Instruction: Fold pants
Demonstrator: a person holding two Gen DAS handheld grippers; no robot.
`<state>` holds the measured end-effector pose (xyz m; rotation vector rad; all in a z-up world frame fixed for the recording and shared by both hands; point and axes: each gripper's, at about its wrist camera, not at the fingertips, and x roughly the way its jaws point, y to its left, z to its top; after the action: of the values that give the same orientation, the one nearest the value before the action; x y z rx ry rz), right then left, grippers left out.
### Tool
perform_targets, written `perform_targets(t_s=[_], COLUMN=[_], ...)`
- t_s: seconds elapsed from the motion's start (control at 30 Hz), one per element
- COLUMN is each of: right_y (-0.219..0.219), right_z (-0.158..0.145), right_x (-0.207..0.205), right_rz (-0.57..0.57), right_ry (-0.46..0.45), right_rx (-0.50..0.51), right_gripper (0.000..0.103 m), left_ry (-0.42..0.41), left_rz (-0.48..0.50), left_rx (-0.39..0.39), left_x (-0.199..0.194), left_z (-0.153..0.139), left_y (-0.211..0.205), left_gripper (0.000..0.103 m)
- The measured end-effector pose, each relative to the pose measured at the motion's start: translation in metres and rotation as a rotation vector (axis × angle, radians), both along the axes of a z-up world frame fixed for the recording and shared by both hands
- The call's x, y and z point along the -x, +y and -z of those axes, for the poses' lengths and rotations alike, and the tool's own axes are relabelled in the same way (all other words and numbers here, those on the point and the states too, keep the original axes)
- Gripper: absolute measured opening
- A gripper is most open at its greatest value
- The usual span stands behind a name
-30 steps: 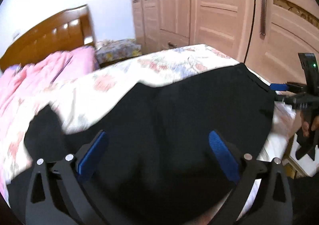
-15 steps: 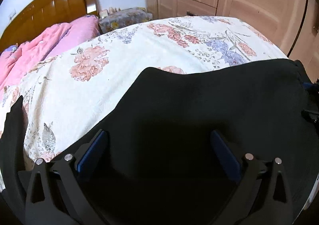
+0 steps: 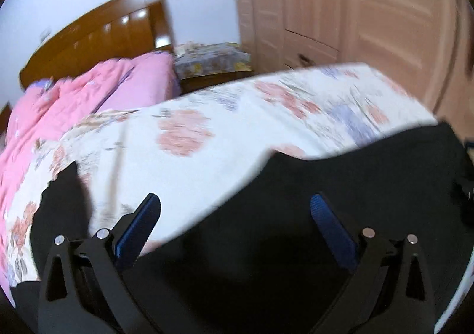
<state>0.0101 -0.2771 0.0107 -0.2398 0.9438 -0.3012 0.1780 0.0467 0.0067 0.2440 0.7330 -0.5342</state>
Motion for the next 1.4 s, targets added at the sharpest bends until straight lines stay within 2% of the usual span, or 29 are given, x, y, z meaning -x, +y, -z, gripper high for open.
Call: perform_targets(t_s=[0.07,0.13,0.17,0.2,0.33,0.37,0.4,0.47,0.53,0.57,0.67,0.73,0.83,0.9,0.97,1.03,1.1,1.13,1.2,1.23,1.3,1.37,1.4], right_y=[0.016,0.035,0.046,0.057,0.099,0.106,0.115,0.131,0.141,0.147,0.155,0.16,0.17,0.179,0.186,0.196,0.206,0.21,0.219,0.221,0.225,0.225,0.223], right_z=[-0.014,-0.023,-0.024,-0.023,-0.009,-0.006,-0.002,0.001,0.005,0.006,0.008,0.008,0.008,0.011,0.013,0.018,0.022,0.024,0.028,0.029,0.03,0.03,0.029], right_x=[0.004,0.003,0.001,-0.001,-0.019,-0.022,-0.027,-0.03,-0.031,-0.032,-0.033,-0.034,-0.041,-0.047,-0.052,-0.056,-0.058,-0.059,-0.059,-0.058,-0.057,-0.056,-0.056], right_rz=[-0.034,-0.077,-0.103,-0.131,-0.24,-0.253,-0.276,-0.308,-0.339,-0.351,-0.367,-0.382,-0.411,-0.434,-0.45,-0.472,-0.493,-0.503,-0.521,-0.527,-0.533,-0.525,-0.515], right_ry=[-0.063,-0.108,-0.116,-0.12,-0.081,-0.073,-0.061,-0.054,-0.046,-0.043,-0.032,-0.029,-0.025,-0.019,-0.015,-0.005,0.009,0.017,0.032,0.037,0.043,0.042,0.041], right_rx=[-0.039,-0.078,-0.085,-0.083,-0.099,-0.105,-0.117,-0.125,-0.131,-0.132,-0.145,-0.167,-0.195,-0.2,-0.204,-0.216,-0.219,-0.221,-0.216,-0.211,-0.204,-0.205,-0.21], right_gripper=[0.09,0.09,0.09,0.09,0.09,0.09,0.09,0.09,0.09,0.09,0.09,0.09,0.09,0.09,0.09,0.09,0.09,0.09,0.09,0.09,0.09,0.09,0.09], left_ry=[0.021,0.092,0.137,0.166,0.256,0.261,0.276,0.311,0.321,0.31,0.206,0.109,0.032,0.019,0.024,0.067,0.147,0.187,0.19,0.171,0.105,0.023,-0.011], left_rz=[-0.078,-0.18,-0.217,-0.232,-0.232,-0.244,-0.256,-0.268,-0.252,-0.254,-0.293,-0.349,-0.429,-0.496,-0.568,-0.647,-0.69,-0.705,-0.71,-0.716,-0.707,-0.652,-0.608], left_rx=[-0.008,-0.041,-0.043,-0.053,-0.114,-0.123,-0.113,-0.092,-0.068,-0.063,-0.008,0.037,0.11,0.131,0.138,0.144,0.14,0.144,0.125,0.101,0.07,0.052,0.017], left_x=[-0.025,-0.059,-0.076,-0.083,-0.101,-0.103,-0.106,-0.109,-0.107,-0.104,-0.082,-0.052,0.0,0.031,0.06,0.085,0.099,0.105,0.113,0.116,0.123,0.127,0.126], left_z=[-0.004,0.002,0.008,0.013,0.033,0.036,0.04,0.046,0.048,0.048,0.028,0.005,-0.017,-0.02,-0.01,0.012,0.04,0.054,0.062,0.06,0.046,0.027,0.019], left_y=[0.025,0.057,0.075,0.084,0.109,0.111,0.118,0.13,0.139,0.145,0.165,0.187,0.226,0.251,0.278,0.307,0.33,0.337,0.34,0.338,0.328,0.313,0.3], left_gripper=[0.101,0.098,0.085,0.075,0.073,0.068,0.055,0.037,0.025,0.005,0.005,0.005,0.005,0.005,0.005,0.005,0.007,0.01,0.025,0.031,0.065,0.076,0.077])
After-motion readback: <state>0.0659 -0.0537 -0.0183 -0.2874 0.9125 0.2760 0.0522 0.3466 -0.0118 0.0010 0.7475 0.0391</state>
